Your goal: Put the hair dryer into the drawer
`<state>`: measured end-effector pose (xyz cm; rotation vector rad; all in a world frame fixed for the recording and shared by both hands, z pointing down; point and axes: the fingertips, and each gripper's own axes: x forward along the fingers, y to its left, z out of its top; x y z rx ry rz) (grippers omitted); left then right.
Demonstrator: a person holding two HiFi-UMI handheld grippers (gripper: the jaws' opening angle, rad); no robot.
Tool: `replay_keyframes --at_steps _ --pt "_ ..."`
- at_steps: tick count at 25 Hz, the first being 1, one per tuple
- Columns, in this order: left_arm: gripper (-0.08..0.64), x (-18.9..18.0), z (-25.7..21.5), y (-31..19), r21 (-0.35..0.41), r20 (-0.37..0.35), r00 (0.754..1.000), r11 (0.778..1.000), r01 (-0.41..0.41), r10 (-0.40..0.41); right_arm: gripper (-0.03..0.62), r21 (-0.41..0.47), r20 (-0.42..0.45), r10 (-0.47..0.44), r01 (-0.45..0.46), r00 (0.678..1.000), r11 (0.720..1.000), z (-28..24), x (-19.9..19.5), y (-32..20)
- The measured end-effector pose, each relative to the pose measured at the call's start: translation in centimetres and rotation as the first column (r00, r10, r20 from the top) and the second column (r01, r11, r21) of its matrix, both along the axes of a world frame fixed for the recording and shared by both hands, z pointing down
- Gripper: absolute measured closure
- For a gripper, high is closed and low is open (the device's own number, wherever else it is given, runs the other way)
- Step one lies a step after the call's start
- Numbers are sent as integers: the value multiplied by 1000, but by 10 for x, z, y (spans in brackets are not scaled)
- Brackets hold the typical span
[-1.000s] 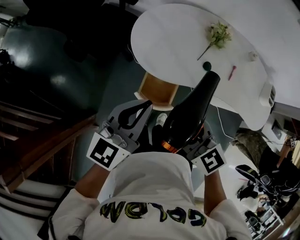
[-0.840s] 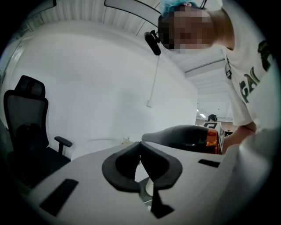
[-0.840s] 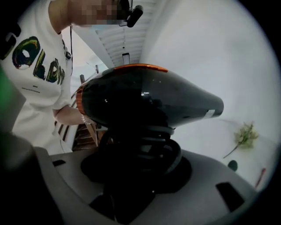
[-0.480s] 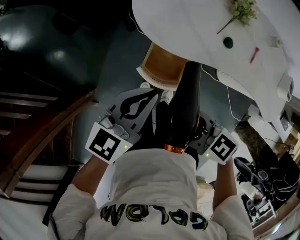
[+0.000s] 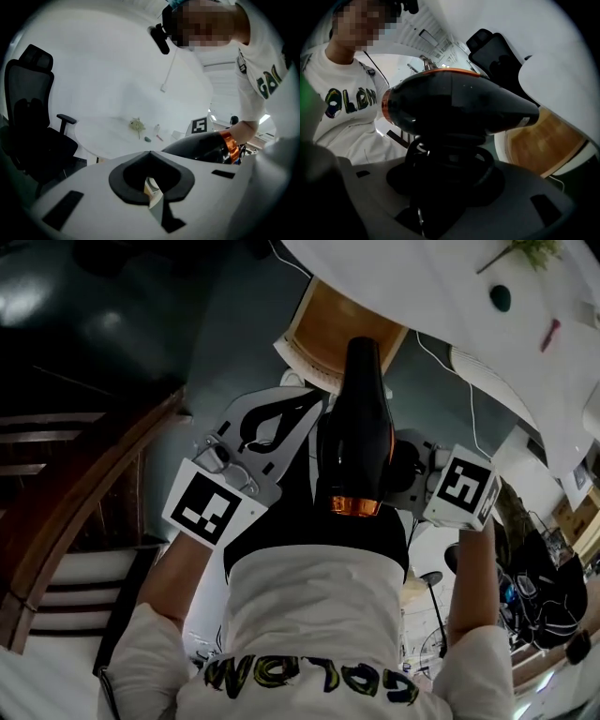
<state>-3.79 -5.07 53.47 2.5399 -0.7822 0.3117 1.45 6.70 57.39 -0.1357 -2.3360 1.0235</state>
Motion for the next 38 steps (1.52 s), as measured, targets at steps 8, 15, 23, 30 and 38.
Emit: replay_keyframes --at_steps 8,15,23,30,38 --pt "548 1 48 -19 -10 32 999 999 -38 38 348 -2 -130 -24 23 991 1000 64 8 -36" --pt "548 -2 78 -28 -21 62 996 998 -62 63 348 40 -245 6 3 970 999 107 11 -63" --pt "548 -3 109 -36 -29 151 982 993 -113 116 348 69 -368 21 5 930 998 141 15 -88" --pt "548 -4 123 -49 -30 197 972 992 -122 126 348 135 -492 32 41 870 990 165 20 -115" --pt "548 -8 141 -61 -28 245 958 989 -146 148 348 196 -636 17 140 772 971 199 18 -132"
